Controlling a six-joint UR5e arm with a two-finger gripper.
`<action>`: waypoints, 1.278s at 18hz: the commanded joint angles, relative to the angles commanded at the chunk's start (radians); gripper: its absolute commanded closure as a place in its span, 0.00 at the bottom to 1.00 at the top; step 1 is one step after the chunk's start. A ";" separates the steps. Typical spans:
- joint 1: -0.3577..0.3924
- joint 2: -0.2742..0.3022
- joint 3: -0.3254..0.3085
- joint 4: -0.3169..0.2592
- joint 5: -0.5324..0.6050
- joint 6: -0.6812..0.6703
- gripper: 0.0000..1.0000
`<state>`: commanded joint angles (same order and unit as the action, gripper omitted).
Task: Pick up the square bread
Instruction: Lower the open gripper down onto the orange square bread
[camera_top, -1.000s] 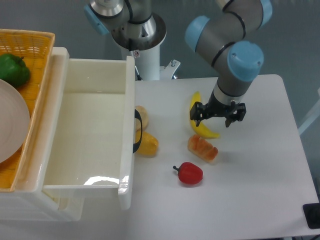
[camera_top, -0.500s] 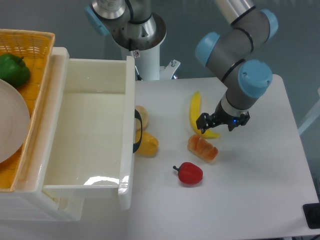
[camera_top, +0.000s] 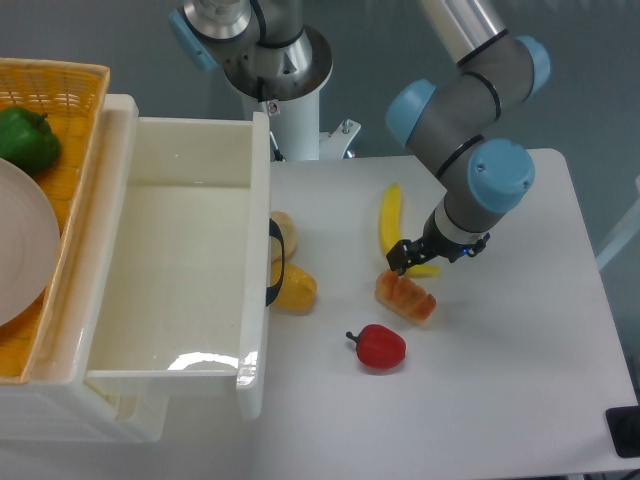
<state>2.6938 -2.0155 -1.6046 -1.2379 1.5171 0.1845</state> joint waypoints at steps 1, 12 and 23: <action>-0.011 -0.012 0.015 0.006 0.003 -0.035 0.00; -0.038 -0.041 -0.003 0.064 -0.002 -0.129 0.00; -0.043 -0.071 -0.012 0.087 0.003 -0.126 0.00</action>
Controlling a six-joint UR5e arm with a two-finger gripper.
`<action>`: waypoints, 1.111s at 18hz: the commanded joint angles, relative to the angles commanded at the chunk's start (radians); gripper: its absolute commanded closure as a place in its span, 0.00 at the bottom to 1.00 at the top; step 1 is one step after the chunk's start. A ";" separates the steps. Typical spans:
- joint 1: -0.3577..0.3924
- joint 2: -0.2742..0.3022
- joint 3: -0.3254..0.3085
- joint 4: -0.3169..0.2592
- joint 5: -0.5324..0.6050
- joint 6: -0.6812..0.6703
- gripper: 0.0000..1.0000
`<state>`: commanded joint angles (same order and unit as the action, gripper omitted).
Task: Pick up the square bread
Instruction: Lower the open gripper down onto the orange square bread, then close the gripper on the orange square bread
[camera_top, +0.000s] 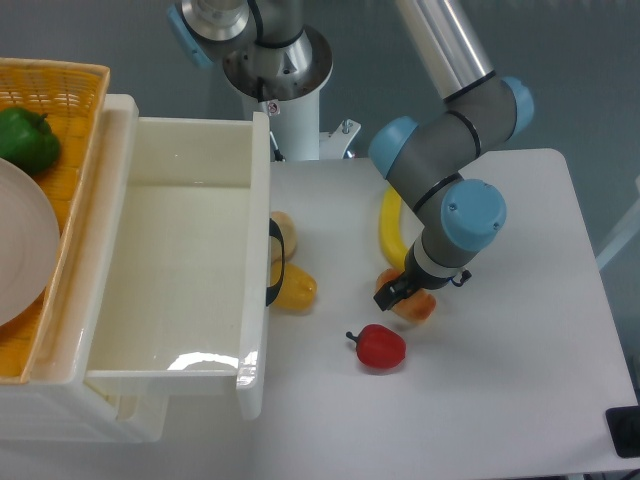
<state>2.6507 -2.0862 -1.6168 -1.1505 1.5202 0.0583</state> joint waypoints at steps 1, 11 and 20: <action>0.000 -0.006 0.000 0.005 0.000 0.000 0.00; 0.000 -0.040 0.005 0.018 0.040 0.000 0.05; 0.000 -0.032 0.017 0.015 0.037 -0.003 0.65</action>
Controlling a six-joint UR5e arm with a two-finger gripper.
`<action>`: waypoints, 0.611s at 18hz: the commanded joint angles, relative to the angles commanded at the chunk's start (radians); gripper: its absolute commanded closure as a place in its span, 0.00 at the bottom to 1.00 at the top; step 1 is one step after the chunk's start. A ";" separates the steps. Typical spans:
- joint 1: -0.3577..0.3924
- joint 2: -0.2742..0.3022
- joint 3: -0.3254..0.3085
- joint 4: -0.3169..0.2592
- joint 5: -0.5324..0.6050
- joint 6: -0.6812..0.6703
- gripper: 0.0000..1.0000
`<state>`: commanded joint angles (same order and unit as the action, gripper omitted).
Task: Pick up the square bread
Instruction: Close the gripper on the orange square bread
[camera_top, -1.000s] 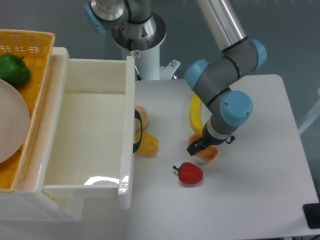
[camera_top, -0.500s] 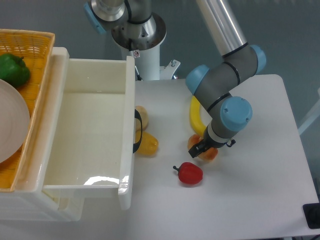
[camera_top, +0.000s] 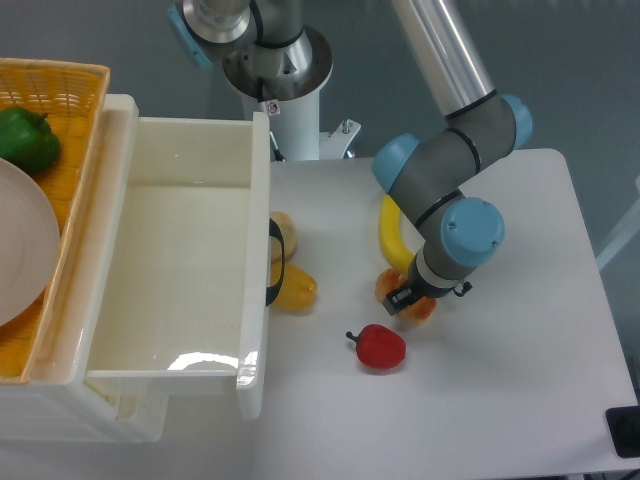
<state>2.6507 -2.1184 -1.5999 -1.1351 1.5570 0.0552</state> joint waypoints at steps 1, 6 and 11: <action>0.000 -0.002 0.000 0.000 0.000 0.000 0.72; 0.000 0.006 0.003 0.002 0.000 0.009 0.79; -0.021 0.026 0.034 0.002 0.002 0.081 0.79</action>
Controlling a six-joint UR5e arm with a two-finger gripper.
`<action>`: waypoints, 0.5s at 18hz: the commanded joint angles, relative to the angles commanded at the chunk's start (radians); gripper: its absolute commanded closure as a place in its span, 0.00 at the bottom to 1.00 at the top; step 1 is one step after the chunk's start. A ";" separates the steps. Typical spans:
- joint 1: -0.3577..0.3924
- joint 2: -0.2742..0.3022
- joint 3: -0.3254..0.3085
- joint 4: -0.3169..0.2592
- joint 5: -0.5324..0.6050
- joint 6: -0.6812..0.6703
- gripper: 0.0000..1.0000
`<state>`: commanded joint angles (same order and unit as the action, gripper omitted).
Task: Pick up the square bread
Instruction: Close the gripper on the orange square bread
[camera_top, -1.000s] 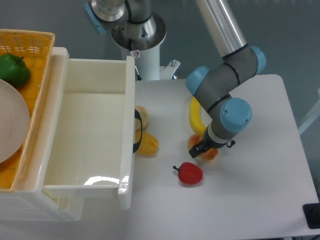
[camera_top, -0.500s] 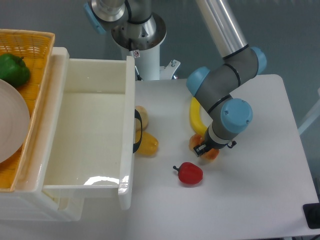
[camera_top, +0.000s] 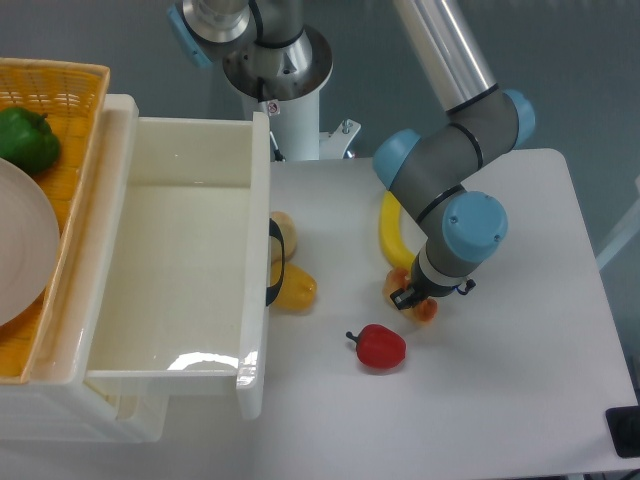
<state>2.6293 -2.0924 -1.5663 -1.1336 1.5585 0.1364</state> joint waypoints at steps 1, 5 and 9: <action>0.000 0.008 0.008 -0.002 0.000 0.006 0.79; -0.002 0.063 0.014 -0.003 -0.003 0.130 0.79; -0.002 0.126 0.017 -0.005 -0.005 0.273 0.79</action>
<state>2.6277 -1.9667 -1.5493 -1.1382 1.5539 0.4092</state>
